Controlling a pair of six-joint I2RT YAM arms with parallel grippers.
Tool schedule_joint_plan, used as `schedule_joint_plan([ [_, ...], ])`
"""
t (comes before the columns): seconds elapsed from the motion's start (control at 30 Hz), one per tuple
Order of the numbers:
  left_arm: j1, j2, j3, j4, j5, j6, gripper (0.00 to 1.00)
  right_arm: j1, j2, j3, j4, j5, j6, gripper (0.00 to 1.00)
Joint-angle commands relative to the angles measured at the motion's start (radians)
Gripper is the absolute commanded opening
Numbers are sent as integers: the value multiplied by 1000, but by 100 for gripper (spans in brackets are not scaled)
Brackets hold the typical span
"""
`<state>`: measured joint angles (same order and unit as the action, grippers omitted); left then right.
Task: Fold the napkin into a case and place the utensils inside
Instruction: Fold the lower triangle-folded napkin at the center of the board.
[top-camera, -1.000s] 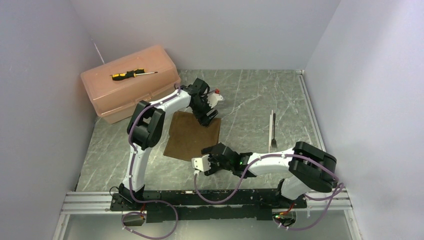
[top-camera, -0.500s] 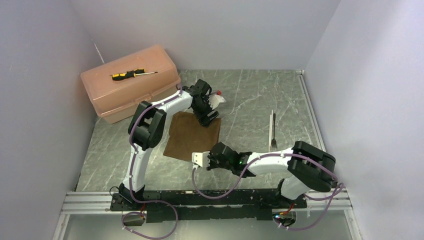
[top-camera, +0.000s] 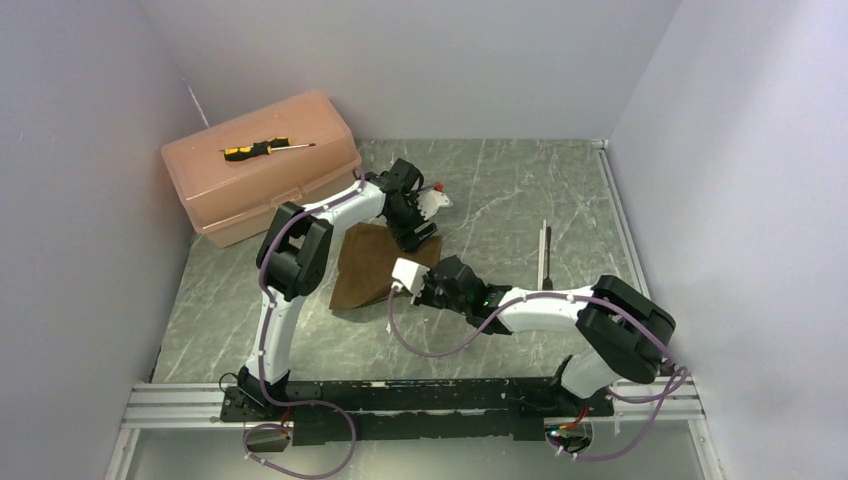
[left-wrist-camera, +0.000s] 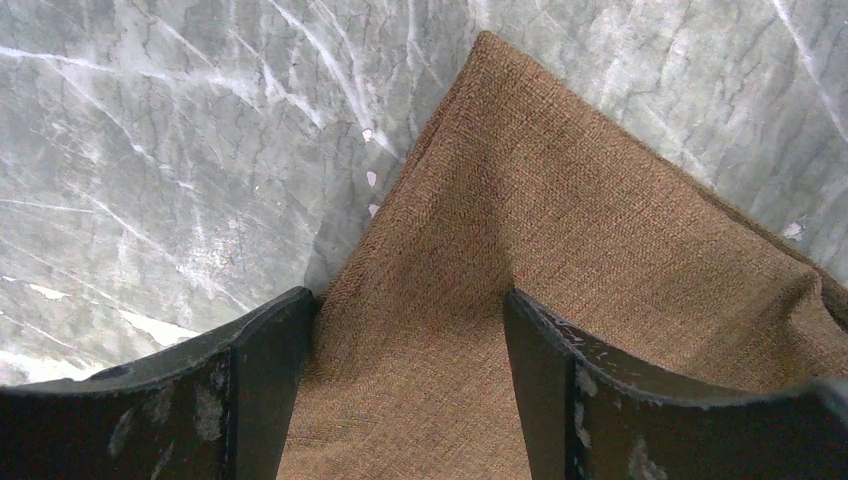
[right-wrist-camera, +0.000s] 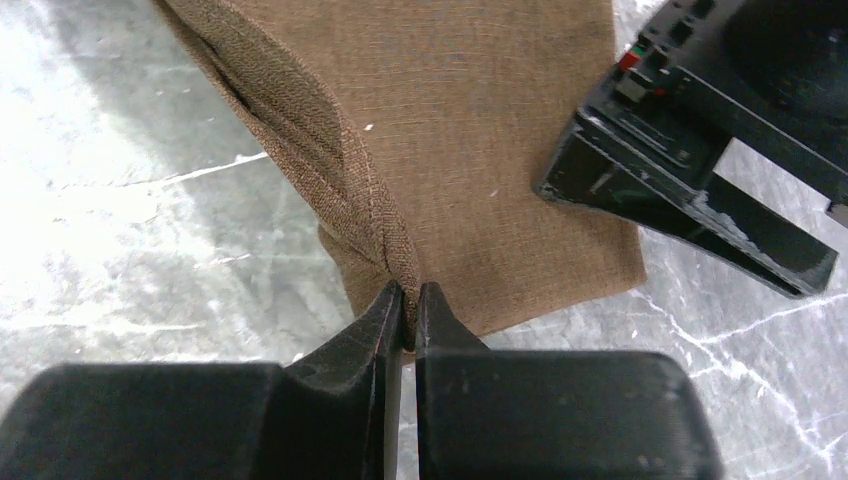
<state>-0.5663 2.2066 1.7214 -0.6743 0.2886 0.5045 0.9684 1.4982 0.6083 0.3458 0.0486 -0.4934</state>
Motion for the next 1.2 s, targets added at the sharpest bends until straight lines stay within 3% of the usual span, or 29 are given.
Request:
schedule_joint_plan([
  [0.0,-6,60,-10,-40,-2,15,75,-43,23,51,73,-63,75,0],
  [0.37,-6,71,18,-63,9,18,73,-147,91,71,132,-101,129,0],
  [0.7,10,33,42,-81,65,-26,70,-168,165,96,142,-60,157,0],
  [0.9,70,-15,129,-95,90,-91,90,-186,197,125,110,-61,190,0],
  [1.17,182,-175,176,-172,151,-103,93,-216,217,142,97,-82,264,0],
])
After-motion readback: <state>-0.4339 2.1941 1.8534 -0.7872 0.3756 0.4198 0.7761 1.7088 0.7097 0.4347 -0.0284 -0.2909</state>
